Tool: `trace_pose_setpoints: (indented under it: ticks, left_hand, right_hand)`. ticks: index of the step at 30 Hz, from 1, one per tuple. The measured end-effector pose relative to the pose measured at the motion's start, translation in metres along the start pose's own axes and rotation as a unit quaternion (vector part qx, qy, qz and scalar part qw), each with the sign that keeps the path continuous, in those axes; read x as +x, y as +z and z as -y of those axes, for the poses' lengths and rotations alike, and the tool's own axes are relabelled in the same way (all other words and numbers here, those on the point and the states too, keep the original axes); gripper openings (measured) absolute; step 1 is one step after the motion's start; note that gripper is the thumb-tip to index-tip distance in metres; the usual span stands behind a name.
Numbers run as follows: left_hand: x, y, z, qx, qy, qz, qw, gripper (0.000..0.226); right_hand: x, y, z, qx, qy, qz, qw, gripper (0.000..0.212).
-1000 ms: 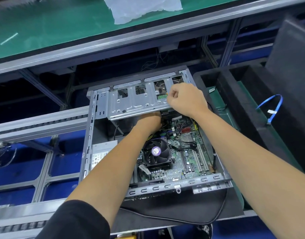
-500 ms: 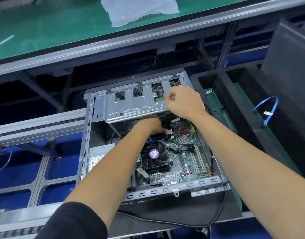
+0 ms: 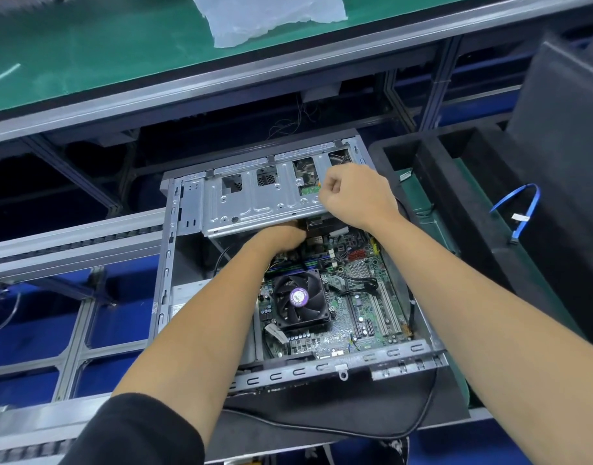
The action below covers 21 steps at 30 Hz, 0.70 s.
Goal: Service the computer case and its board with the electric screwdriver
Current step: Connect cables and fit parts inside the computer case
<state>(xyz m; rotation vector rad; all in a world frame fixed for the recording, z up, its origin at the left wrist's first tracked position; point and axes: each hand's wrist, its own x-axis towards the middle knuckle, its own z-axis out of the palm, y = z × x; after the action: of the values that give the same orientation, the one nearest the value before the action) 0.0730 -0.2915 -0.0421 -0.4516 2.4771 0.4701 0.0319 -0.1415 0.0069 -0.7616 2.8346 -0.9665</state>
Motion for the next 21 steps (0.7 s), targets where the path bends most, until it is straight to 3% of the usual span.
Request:
trace_pose_setpoints:
  ticks: [5,11,21]
  left_hand:
    - [0.002,0.006,-0.003,0.049,0.026,-0.057,0.997,0.003]
    - [0.003,0.01,-0.007,0.108,0.016,-0.06,0.992,0.028]
    - [0.012,0.015,-0.01,0.098,-0.013,-0.069,0.993,0.016]
  right_hand:
    - [0.0,0.0,0.001,0.0,0.002,0.003,1.0,0.011]
    - [0.0,0.0,0.001,0.004,0.002,0.001,1.0,0.011]
    - [0.0,-0.001,0.001,0.009,0.006,0.007,1.0,0.012]
